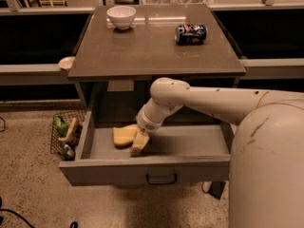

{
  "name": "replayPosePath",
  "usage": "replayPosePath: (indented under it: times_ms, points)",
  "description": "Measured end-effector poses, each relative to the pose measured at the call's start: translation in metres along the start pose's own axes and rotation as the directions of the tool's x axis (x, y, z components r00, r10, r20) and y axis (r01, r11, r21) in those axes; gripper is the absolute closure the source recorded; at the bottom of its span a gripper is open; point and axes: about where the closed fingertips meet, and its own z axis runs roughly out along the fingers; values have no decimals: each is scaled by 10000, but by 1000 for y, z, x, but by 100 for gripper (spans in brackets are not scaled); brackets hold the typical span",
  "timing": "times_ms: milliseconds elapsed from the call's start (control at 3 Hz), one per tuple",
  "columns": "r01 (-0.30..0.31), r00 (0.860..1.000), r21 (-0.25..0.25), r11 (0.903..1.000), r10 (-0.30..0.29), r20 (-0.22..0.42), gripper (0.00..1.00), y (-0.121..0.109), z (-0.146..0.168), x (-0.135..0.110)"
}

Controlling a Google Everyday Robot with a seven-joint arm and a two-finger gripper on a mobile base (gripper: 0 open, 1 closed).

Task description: Pick sponge from top drawer and place on counter

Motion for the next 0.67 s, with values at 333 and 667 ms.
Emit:
replayPosePath:
  times_ms: [333,667]
  points:
    - [19,9992,408,9992,-3,-411,41,4,-5,0]
    - [108,9978,939,9955,-46,-663,64,7,-22,-2]
